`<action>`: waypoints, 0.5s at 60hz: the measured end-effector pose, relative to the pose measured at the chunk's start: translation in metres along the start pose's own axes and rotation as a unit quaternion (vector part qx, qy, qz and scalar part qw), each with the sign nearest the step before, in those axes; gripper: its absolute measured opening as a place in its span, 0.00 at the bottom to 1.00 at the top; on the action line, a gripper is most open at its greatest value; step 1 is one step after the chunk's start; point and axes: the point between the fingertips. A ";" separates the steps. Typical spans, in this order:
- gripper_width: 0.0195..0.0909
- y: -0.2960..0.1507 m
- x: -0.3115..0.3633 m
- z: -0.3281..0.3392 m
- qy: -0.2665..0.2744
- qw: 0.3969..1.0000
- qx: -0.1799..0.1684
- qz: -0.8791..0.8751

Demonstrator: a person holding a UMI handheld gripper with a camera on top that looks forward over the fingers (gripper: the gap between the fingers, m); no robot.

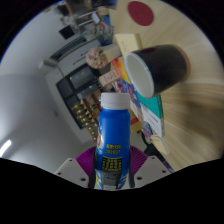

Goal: Pour water

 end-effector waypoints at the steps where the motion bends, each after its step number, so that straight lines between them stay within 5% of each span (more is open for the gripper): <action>1: 0.36 -0.004 0.001 -0.009 -0.005 1.000 -0.004 -0.011; 18: 0.36 -0.019 0.013 -0.008 -0.017 0.998 0.000 -0.065; 25: 0.36 -0.006 -0.017 -0.006 0.074 0.989 0.022 0.127; 30: 0.36 0.002 0.014 0.005 0.091 0.931 0.030 0.352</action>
Point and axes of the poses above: the point between the fingertips, and its own axes, seen from behind it with the camera up: x to the left, y down, z backward, against the way the camera looks, and after that the axes turned 8 degrees about -z, right-handed
